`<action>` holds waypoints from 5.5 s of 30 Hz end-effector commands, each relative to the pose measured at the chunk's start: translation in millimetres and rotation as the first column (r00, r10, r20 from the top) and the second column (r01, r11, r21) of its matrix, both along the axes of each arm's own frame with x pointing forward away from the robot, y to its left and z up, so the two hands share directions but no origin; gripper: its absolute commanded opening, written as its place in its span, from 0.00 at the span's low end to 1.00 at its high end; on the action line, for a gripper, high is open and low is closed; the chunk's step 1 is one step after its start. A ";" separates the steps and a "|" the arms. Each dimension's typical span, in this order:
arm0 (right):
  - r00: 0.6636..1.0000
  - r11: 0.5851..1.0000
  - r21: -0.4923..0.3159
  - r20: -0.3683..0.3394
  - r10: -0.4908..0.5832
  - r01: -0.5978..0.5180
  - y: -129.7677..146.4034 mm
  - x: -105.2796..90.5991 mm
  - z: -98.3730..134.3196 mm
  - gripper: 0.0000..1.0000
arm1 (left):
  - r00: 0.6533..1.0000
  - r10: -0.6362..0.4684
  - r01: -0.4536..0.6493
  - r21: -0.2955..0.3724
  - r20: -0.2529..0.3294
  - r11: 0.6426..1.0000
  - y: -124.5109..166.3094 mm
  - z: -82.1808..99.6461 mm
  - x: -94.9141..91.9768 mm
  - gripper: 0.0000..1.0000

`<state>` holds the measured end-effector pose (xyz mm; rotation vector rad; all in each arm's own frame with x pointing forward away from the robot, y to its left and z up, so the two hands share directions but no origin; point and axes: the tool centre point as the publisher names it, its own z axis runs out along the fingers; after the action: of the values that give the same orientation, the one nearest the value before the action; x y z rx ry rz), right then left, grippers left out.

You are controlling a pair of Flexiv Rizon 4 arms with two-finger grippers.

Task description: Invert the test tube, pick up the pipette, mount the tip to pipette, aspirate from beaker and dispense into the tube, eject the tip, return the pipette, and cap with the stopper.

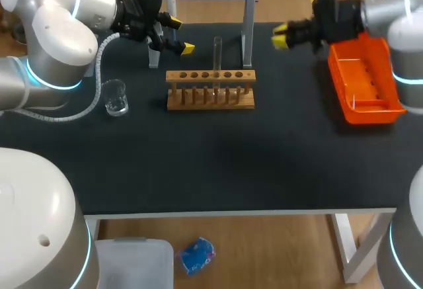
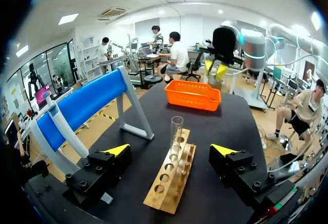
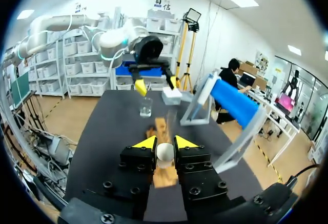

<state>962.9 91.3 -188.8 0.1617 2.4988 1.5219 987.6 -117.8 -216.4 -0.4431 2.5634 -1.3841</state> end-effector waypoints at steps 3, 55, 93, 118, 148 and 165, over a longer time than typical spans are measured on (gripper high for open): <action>0.999 0.998 -0.051 -0.024 0.028 -0.030 48.7 41.3 20.2 0.00 | 1.000 -0.003 0.003 0.001 -0.003 1.000 0.8 1.0 0.5 1.00; 0.990 0.992 -0.060 -0.096 0.103 -0.109 121.7 43.2 -38.0 0.00 | 1.000 -0.003 0.003 0.001 -0.003 1.000 0.8 1.0 0.5 1.00; 0.991 0.995 0.018 -0.097 0.096 -0.095 118.5 45.3 -53.6 0.33 | 1.000 -0.003 0.003 0.001 -0.003 1.000 0.8 1.0 0.5 1.00; 0.985 0.967 0.187 0.038 0.169 -0.173 113.3 44.6 -23.7 0.14 | 1.000 -0.003 0.003 0.001 -0.003 1.000 0.8 1.0 0.5 1.00; 0.959 0.871 0.432 -0.044 0.278 -0.233 123.1 39.5 -22.9 0.00 | 1.000 -0.003 0.003 0.001 -0.003 1.000 0.8 1.0 0.5 1.00; 0.956 0.869 0.439 -0.069 0.285 -0.227 127.7 38.7 -35.7 0.00 | 1.000 -0.003 0.003 0.001 -0.003 1.000 0.8 1.0 0.5 1.00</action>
<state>999.2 218.2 -221.1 -0.0025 2.3140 2.2206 987.5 -117.8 -216.3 -0.4432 2.5635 -1.3838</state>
